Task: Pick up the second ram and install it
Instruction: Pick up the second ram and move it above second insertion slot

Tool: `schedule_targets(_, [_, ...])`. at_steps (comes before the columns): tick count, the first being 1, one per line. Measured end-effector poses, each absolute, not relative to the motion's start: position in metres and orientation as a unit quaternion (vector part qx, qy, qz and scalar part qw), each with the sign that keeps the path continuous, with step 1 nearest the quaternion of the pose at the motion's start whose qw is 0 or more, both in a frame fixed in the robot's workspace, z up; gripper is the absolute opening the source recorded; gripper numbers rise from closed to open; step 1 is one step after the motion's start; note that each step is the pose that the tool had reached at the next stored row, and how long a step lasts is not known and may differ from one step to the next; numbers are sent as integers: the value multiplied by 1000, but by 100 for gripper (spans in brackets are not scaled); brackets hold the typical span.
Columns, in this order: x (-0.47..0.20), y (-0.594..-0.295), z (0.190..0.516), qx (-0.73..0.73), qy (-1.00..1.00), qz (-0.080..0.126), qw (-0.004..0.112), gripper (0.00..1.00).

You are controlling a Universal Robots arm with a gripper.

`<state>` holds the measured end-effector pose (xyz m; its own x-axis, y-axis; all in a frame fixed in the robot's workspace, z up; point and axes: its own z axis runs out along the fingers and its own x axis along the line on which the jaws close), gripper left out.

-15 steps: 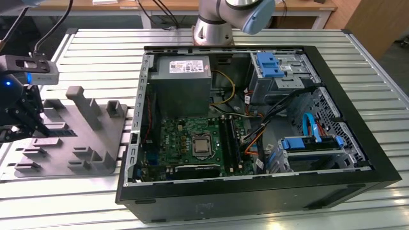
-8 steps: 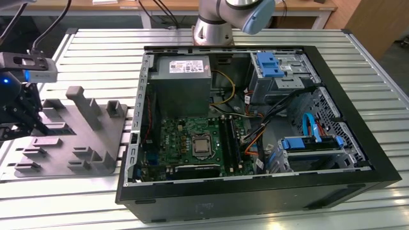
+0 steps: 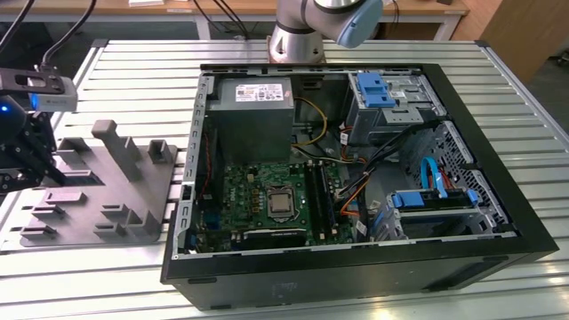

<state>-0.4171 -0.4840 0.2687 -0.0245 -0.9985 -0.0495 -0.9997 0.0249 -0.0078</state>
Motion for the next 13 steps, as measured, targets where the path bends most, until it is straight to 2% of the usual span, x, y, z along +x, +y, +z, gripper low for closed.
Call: schedule_targets(13, [-417,-484,279,-698,715,18,24,14])
